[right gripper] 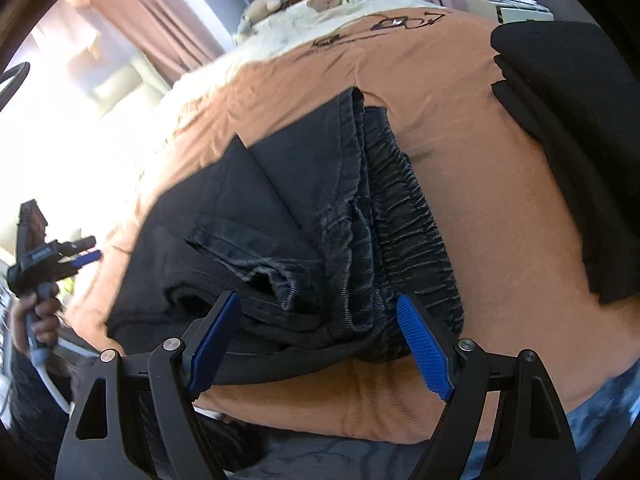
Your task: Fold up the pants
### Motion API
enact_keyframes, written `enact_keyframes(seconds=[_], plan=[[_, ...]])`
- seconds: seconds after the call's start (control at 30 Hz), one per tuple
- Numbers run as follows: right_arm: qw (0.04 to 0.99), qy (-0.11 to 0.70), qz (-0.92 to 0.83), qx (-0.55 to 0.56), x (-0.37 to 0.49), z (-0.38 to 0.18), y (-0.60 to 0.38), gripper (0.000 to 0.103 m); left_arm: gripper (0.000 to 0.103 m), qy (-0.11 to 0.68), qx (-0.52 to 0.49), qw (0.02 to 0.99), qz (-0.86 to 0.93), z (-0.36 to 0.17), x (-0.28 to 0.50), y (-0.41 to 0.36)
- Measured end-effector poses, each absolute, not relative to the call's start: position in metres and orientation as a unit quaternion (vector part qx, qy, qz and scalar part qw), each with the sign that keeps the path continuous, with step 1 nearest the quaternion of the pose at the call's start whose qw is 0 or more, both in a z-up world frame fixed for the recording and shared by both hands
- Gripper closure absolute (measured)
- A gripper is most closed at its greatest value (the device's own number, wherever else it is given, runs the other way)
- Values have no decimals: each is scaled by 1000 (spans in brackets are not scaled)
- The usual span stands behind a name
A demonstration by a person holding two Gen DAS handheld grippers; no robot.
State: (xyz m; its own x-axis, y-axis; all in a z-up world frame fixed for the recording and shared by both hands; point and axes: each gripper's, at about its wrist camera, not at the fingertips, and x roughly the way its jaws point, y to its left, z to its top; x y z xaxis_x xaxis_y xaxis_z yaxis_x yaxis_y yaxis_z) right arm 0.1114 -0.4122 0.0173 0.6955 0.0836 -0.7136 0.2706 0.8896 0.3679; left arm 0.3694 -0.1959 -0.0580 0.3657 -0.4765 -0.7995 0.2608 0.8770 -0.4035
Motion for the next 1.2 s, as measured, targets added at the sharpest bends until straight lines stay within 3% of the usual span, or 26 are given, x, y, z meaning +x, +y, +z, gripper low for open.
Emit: enact_keyframes(seconds=[0.07,0.2,0.27,0.4,0.5,0.7,0.77,0.83,0.9,0.97,1.2], plan=[[891,398,-55,212,119,18,-409,25,38,521,-111,820,-209,-65,369,-180],[887,413,-70,195,133,19,-409,43,38,534,-131,815,-180,-84,368,-148],[886,416,-69,195,138,19,-410,47,38,543,-135,813,-164,-93,366,-137],[881,431,-47,189,152,15,-406,75,38,563,-149,800,-144,-116,360,-121],[875,447,-52,177,160,9,-403,90,38,580,-160,785,-149,-133,354,-117],[890,413,-54,185,148,23,-403,95,39,592,-163,772,-166,-147,348,-130],[894,404,-59,183,143,30,-402,95,58,595,-164,766,-177,-146,347,-133],[898,398,-64,175,137,36,-400,95,61,599,-152,766,-178,-145,347,-136],[901,393,-66,174,130,40,-400,95,70,598,-134,771,-174,-143,346,-139],[901,390,-71,178,126,43,-403,95,88,595,-137,773,-169,-140,347,-136],[895,399,-92,177,123,32,-411,95,91,597,-138,769,-182,-129,336,-128]])
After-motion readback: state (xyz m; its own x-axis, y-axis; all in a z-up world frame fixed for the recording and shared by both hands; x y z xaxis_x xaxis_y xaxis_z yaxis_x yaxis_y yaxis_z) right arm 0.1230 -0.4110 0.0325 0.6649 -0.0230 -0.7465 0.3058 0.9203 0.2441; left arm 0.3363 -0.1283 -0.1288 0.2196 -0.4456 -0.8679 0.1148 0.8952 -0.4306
